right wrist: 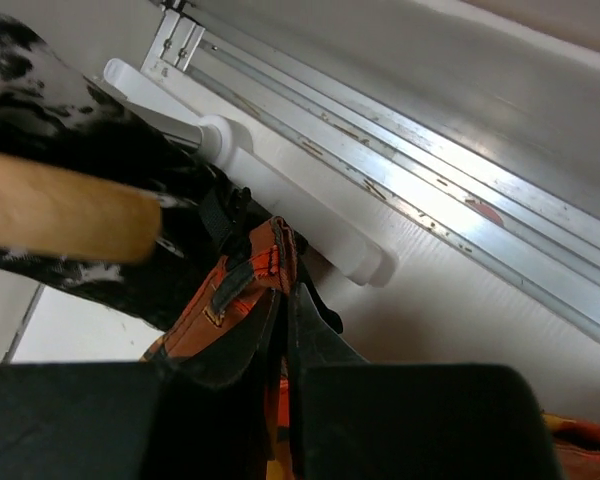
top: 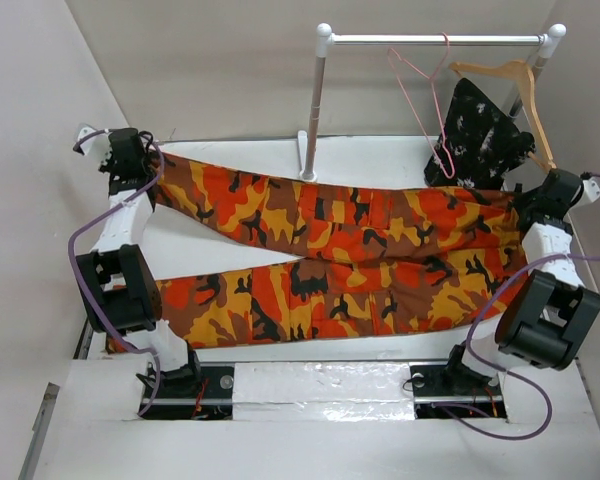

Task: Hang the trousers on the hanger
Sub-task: Flatten out the trousers at the center of the board.

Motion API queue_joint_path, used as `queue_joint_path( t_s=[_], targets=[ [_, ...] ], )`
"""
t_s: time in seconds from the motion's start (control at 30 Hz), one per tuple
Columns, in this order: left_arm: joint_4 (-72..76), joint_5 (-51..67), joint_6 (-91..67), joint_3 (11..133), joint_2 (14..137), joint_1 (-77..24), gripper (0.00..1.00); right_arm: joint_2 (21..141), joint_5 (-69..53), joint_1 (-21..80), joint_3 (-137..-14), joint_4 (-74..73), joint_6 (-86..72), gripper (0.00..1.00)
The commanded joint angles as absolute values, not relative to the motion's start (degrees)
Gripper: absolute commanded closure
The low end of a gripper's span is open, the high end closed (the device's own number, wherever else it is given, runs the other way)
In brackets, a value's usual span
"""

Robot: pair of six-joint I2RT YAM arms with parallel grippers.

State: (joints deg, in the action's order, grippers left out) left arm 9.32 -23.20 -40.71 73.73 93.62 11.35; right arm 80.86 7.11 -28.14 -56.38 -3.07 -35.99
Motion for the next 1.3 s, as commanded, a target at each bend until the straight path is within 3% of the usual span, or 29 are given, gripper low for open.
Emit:
queue_joint_path(
  t_s=[0.0,0.1,0.13,0.17,0.23,0.33,0.5,0.57,0.6,0.63,0.7,0.8,0.83,0.87,0.97,1.1,1.13,1.27],
  targets=[
    [10.2,-26.5,-40.9,72.6,94.0,11.9,1.00,83.9,8.8,-28.0,-62.0,-1.6,-37.5,0.80],
    [5.0,-27.4,-41.3,72.9,95.6,11.9,0.79,84.6,9.7,-26.4,-61.7,-2.2,-36.2,0.57],
    [3.4,-27.8,-41.3,72.7,95.5,11.9,0.64,83.3,8.5,-25.8,-61.5,-2.6,-36.0,0.47],
    [2.8,-28.6,-41.6,72.2,95.2,11.9,0.54,82.2,8.1,-25.0,-61.0,-2.8,-35.8,0.42],
    [2.3,-28.9,-41.7,70.1,92.8,11.9,0.46,78.8,7.2,-23.5,-58.2,-2.2,-34.4,0.32],
    [2.1,-27.9,-42.7,67.2,88.1,11.9,0.41,70.2,5.4,-19.8,-53.1,-1.4,-32.6,0.21],
    [0.2,-28.0,-41.3,65.6,79.7,9.3,0.39,53.8,3.2,-12.3,-45.2,-2.2,-28.7,0.24],
    [0.2,-25.3,-41.8,63.2,77.0,8.8,0.41,49.5,-1.7,-9.3,-40.9,-1.3,-26.7,0.48],
    [-1.3,-24.1,-42.6,62.1,74.4,8.8,0.42,46.0,-3.1,-7.8,-40.1,-3.2,-26.6,0.71],
    [-1.9,-22.6,-43.1,60.0,73.0,8.8,0.43,44.2,-7.2,-3.7,-39.2,-3.5,-26.5,0.99],
    [-2.0,-19.1,-44.1,57.8,68.6,7.5,0.49,41.3,-10.9,2.3,-34.7,-1.1,-27.1,1.00],
    [-1.2,-13.7,-43.2,55.5,62.4,2.9,0.61,39.2,-8.7,21.3,-30.1,3.6,-28.1,1.00],
    [-1.8,-12.8,-43.2,55.9,60.9,-0.1,0.67,40.9,-3.2,26.8,-29.6,4.4,-27.7,1.00],
    [-1.3,-10.9,-42.6,56.1,59.5,-1.7,0.68,42.6,-0.6,38.2,-29.7,5.4,-26.9,1.00],
    [-0.7,-4.3,-40.6,55.7,53.7,-3.8,0.72,53.6,13.5,56.6,-33.6,8.0,-24.4,0.99],
    [-1.3,0.3,-37.1,53.6,46.7,-3.8,0.71,73.9,14.8,64.3,-45.8,6.0,-22.5,0.78],
    [-2.6,1.6,-35.4,53.1,45.9,-3.8,0.70,77.7,14.2,65.2,-50.4,6.2,-21.5,0.67],
    [-3.2,2.8,-32.3,50.2,41.9,-3.8,0.67,95.0,13.5,68.7,-62.3,5.6,-19.7,0.56]
  ],
)
